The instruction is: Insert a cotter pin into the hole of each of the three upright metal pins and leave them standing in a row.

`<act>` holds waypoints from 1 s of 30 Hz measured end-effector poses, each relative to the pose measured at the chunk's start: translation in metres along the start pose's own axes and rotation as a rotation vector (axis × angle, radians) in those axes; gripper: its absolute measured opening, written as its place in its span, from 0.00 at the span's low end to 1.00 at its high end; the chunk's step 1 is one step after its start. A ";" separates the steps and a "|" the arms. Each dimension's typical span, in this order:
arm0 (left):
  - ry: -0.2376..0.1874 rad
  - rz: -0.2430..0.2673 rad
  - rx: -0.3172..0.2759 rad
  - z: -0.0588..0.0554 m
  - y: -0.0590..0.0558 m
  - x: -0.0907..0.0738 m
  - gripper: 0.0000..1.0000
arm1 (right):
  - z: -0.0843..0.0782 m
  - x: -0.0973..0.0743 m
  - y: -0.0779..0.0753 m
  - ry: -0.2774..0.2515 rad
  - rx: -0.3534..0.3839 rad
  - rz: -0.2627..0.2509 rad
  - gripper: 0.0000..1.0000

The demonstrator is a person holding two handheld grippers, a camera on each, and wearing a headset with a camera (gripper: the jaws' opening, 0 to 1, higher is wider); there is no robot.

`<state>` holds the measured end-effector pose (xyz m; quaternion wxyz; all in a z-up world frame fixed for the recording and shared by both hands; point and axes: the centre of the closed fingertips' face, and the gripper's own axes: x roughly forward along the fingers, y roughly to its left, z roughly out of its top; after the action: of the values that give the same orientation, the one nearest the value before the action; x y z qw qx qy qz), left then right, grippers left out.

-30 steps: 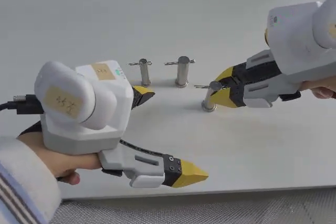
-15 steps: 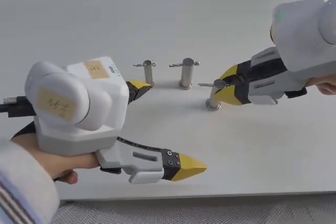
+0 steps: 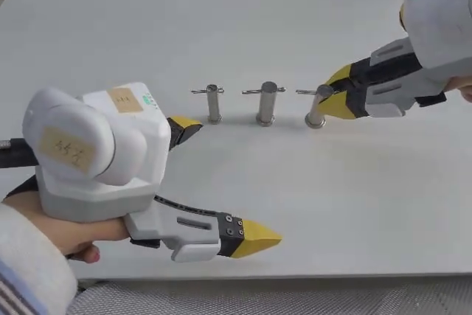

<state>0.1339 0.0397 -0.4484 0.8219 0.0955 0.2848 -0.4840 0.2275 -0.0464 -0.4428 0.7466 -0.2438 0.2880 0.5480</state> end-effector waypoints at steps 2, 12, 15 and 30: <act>-0.001 0.000 -0.008 0.000 0.000 -0.001 0.99 | 0.000 -0.001 0.001 -0.005 0.002 0.005 0.08; 0.009 0.007 -0.016 -0.004 0.000 -0.003 0.98 | -0.004 -0.002 -0.002 -0.027 0.038 -0.001 0.08; 0.013 0.006 -0.020 -0.005 -0.001 -0.004 0.98 | -0.004 -0.002 -0.001 -0.030 0.038 0.003 0.08; 0.031 -0.002 -0.037 -0.006 -0.004 -0.005 0.97 | 0.002 -0.005 0.000 -0.090 0.053 0.001 0.09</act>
<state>0.1269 0.0439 -0.4505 0.8185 0.0874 0.3063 -0.4781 0.2268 -0.0483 -0.4374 0.7647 -0.1988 0.2688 0.5509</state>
